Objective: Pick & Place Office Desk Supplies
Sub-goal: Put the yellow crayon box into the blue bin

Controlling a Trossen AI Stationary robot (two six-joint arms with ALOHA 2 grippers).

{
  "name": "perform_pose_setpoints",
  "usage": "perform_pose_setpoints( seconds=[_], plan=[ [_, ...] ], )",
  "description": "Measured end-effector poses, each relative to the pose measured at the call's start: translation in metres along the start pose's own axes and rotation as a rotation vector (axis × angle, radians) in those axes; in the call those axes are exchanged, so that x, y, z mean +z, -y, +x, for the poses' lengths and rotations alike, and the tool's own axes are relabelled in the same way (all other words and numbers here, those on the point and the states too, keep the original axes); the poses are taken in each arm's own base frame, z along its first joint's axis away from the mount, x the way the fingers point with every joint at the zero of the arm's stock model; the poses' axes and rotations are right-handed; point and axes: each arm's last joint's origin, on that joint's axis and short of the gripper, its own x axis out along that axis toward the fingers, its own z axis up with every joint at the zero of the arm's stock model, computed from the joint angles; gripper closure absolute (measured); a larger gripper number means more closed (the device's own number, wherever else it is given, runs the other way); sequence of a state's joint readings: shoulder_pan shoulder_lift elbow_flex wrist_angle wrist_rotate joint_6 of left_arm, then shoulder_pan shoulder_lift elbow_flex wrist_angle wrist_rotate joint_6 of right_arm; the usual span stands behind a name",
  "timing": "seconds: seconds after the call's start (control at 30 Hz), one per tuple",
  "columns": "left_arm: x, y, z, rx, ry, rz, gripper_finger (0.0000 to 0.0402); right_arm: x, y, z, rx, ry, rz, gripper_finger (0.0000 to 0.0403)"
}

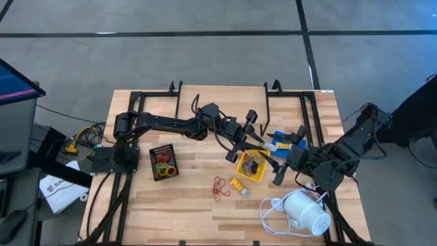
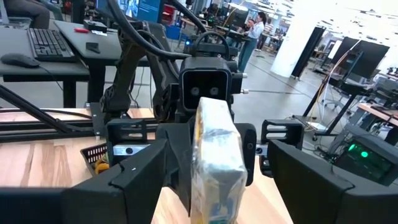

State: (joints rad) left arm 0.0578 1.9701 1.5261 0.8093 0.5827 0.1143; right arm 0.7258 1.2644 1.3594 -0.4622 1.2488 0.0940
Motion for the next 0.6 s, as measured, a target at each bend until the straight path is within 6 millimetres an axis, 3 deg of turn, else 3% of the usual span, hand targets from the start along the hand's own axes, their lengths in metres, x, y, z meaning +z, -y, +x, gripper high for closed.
perform_pose_setpoints(
  seconds=[0.4, 0.6],
  plan=[
    [-0.0001, -0.0001, -0.0001, 0.000, 0.000, 0.000, 0.0336, 0.0000, 0.0001, 0.0001, -0.002, 0.000, 0.001, 0.0130],
    [-0.0001, -0.0002, -0.0001, 0.001, 0.000, 0.000, 0.0336, 0.0001, 0.0003, 0.0000, -0.004, 0.000, 0.001, 0.0163]
  ],
)
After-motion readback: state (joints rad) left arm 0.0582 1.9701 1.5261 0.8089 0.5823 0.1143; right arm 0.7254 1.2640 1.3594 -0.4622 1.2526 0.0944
